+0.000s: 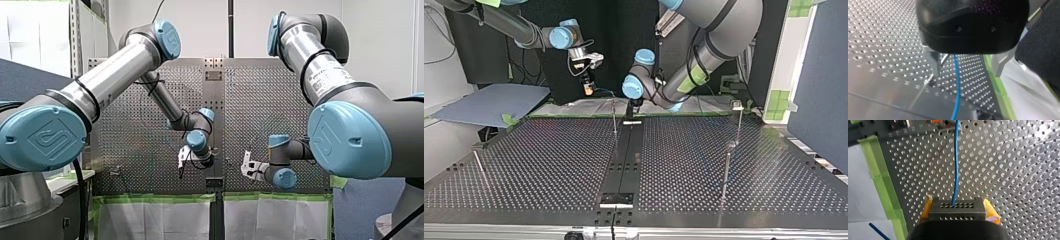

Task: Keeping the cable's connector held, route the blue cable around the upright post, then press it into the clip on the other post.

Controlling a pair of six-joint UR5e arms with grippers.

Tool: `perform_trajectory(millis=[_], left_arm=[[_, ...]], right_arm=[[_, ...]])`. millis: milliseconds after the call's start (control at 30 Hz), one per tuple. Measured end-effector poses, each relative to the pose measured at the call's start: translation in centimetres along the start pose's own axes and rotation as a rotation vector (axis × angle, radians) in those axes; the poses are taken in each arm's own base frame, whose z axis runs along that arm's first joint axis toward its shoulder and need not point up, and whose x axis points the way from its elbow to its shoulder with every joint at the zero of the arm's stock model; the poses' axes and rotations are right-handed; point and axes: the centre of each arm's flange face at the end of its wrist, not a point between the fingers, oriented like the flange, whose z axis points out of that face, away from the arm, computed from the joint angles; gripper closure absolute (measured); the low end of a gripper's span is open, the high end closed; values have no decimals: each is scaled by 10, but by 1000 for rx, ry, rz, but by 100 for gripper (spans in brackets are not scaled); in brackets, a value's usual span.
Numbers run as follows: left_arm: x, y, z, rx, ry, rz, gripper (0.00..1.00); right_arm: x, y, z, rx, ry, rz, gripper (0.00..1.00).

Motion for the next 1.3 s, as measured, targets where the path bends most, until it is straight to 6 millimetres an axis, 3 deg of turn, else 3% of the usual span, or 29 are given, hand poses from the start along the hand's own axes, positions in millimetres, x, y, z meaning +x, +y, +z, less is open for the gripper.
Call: perform_trajectory(millis=[167, 300, 933, 1233, 1267, 1300], left_arm=[[22, -5, 8, 34, 18, -26, 2], [27, -9, 13, 58, 1, -32, 2], [17, 11, 25, 23, -40, -97, 2], [14, 9, 30, 86, -53, -108, 2], [14, 8, 30, 90, -53, -108, 8], [14, 8, 30, 92, -54, -108, 8]], right_arm=[[-1, -2, 0, 28, -8, 7, 100], [-2, -4, -1, 51, -17, 8, 100], [-2, 12, -5, -53, -44, -59, 100], [-3, 16, -6, -66, -52, -68, 100], [-2, 16, -6, -67, -52, -68, 100], [-2, 16, -6, -67, -52, -68, 100]])
